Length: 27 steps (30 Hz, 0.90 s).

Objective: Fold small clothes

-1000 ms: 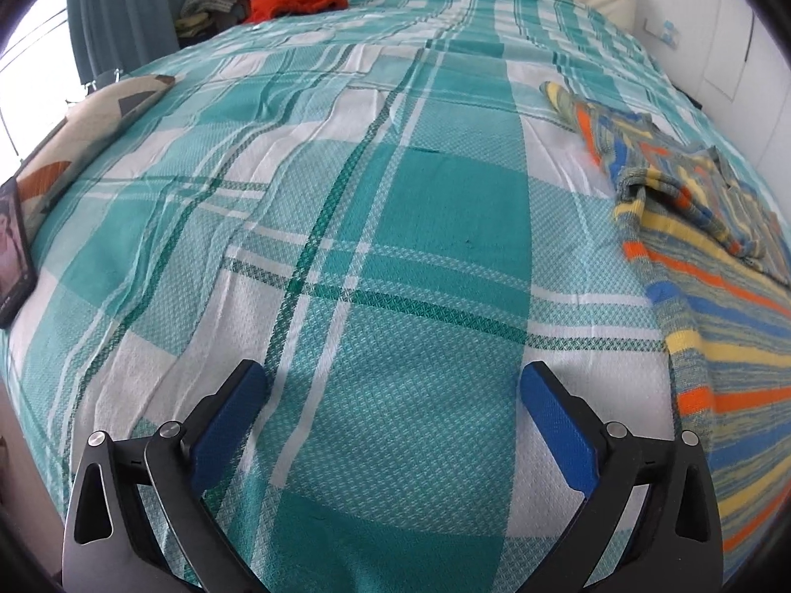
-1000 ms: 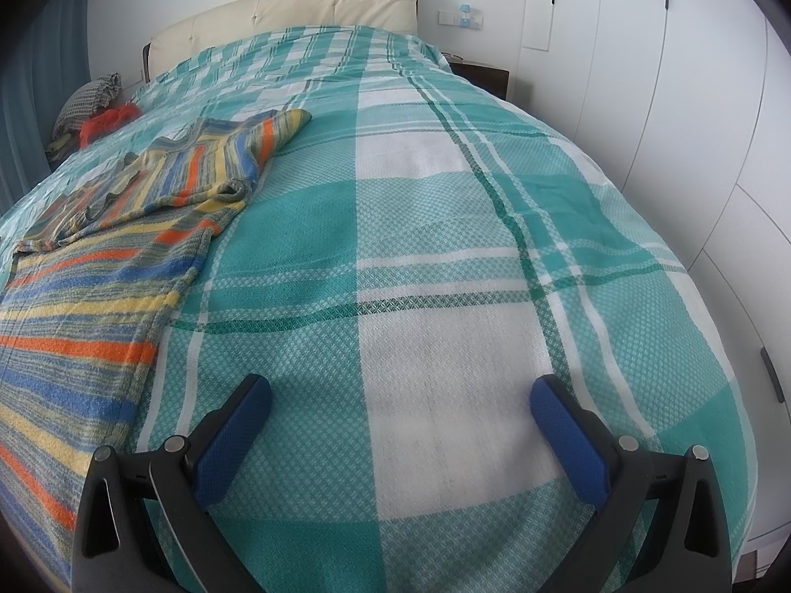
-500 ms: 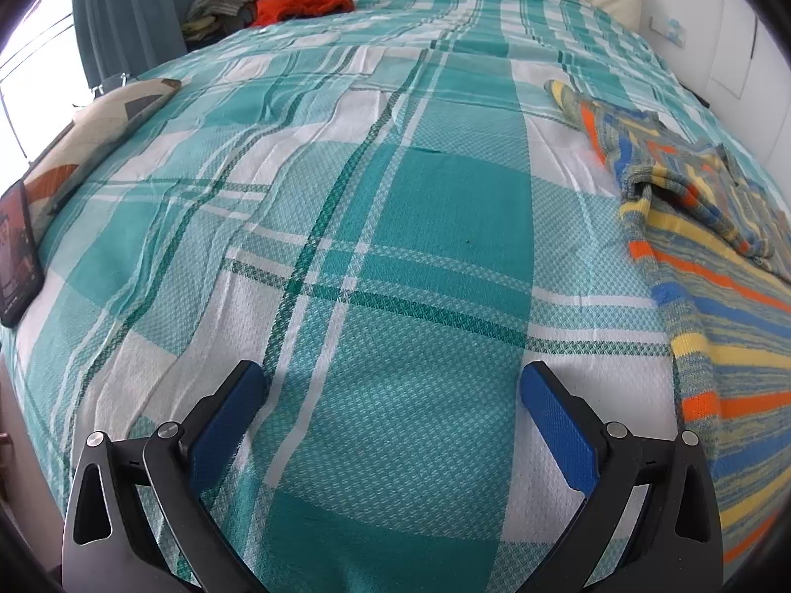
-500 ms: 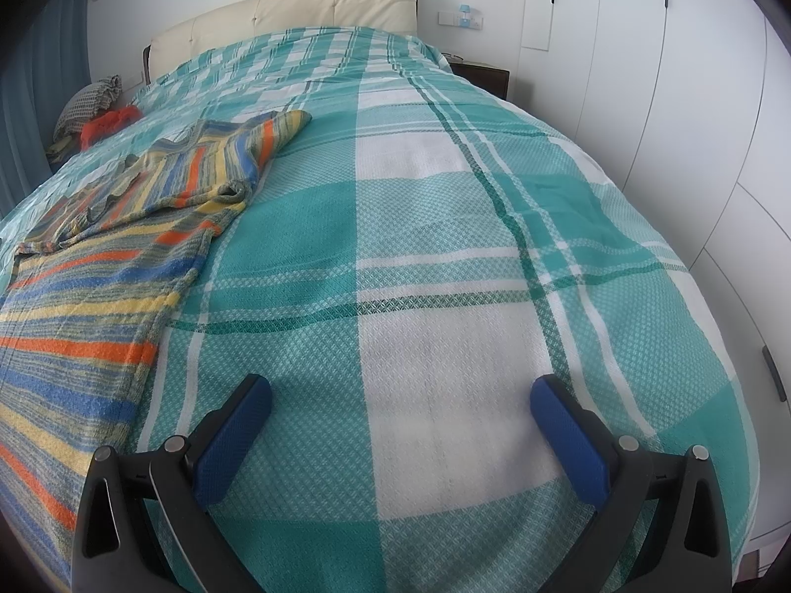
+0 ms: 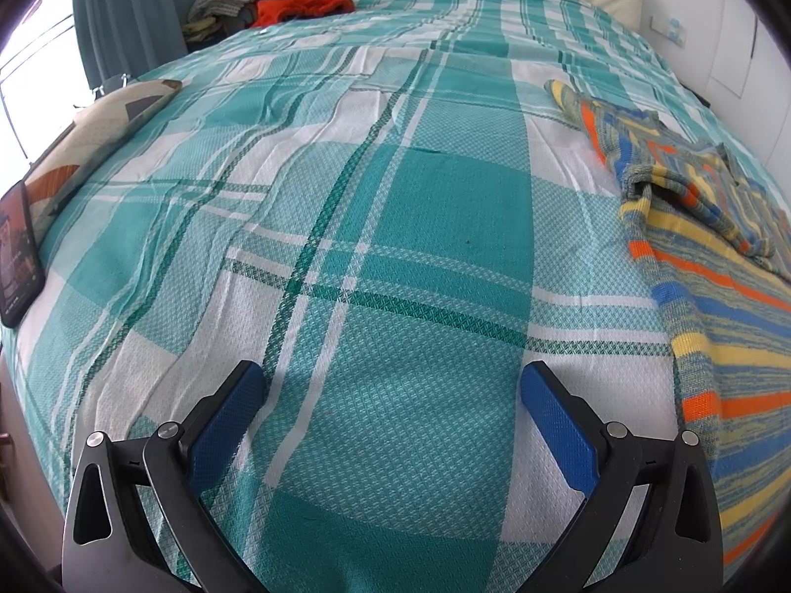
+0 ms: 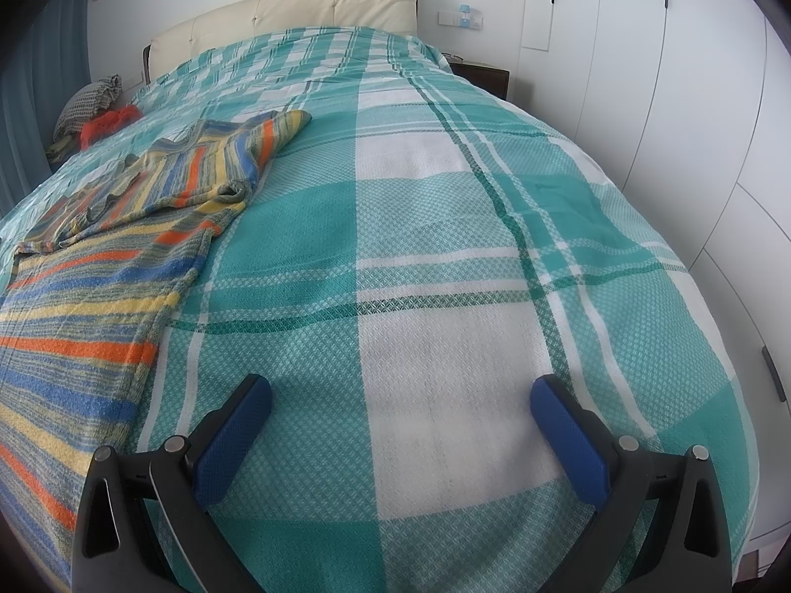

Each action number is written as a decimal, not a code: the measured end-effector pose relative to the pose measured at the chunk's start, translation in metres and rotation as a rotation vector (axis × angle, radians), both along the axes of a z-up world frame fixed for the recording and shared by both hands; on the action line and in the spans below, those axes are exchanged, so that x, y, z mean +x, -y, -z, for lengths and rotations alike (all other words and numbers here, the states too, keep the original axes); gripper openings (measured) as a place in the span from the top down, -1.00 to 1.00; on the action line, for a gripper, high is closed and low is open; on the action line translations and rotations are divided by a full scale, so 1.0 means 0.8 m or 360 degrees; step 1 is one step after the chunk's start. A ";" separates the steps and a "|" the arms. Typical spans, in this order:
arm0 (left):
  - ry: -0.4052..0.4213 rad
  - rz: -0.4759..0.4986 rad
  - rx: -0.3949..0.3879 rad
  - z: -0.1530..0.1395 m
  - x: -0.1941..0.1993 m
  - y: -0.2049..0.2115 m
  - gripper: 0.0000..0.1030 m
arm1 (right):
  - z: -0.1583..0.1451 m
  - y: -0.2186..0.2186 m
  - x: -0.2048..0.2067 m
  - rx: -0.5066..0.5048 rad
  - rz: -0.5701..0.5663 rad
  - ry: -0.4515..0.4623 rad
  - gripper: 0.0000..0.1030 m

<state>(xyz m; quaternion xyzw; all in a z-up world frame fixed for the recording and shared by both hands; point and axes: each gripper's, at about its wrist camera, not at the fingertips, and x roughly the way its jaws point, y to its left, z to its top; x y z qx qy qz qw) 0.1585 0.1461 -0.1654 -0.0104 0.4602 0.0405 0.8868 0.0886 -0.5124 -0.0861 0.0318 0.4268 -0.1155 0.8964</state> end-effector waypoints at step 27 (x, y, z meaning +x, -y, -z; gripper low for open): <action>0.0044 0.0133 -0.0084 -0.023 -0.021 0.022 -0.98 | -0.066 -0.037 -0.024 -0.0390 0.0120 -0.0069 -0.99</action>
